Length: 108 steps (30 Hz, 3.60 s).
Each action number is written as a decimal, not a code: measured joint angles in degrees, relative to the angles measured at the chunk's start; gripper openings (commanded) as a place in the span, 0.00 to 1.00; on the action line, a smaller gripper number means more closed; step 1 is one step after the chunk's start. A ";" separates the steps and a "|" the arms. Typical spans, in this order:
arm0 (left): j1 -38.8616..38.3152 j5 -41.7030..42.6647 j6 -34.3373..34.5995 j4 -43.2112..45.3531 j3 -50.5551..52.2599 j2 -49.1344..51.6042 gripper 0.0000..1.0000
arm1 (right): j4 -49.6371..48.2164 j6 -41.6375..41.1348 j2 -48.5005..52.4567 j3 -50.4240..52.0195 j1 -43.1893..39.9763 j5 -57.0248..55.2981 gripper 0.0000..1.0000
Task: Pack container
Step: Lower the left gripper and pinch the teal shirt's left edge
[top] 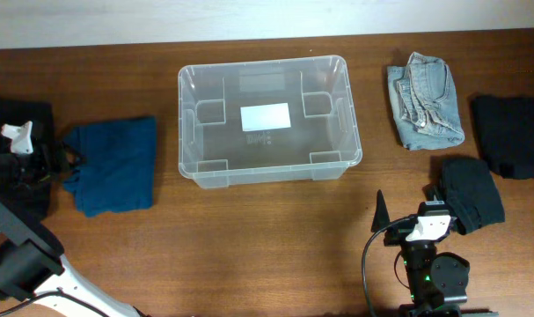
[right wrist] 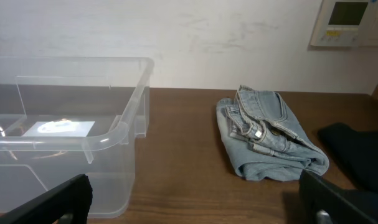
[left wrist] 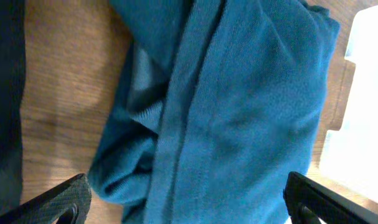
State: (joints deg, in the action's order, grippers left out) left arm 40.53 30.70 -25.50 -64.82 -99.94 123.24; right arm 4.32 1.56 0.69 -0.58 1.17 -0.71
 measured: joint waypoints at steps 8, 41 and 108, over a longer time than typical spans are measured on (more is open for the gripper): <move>0.00 -2.58 -2.21 1.90 0.00 0.33 0.99 | 0.00 -0.02 0.00 0.00 0.00 0.00 0.98; 0.00 1.51 -1.86 1.64 -0.13 7.48 0.99 | 0.00 0.02 0.00 0.00 0.00 0.00 0.98; 1.38 17.49 0.07 -5.57 -2.16 16.72 0.41 | 0.00 -0.02 0.00 0.00 0.00 -0.02 0.98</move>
State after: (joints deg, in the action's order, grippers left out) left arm 41.91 48.18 -25.43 -70.39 -102.10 139.96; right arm 4.32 1.54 0.69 -0.58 1.17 -0.73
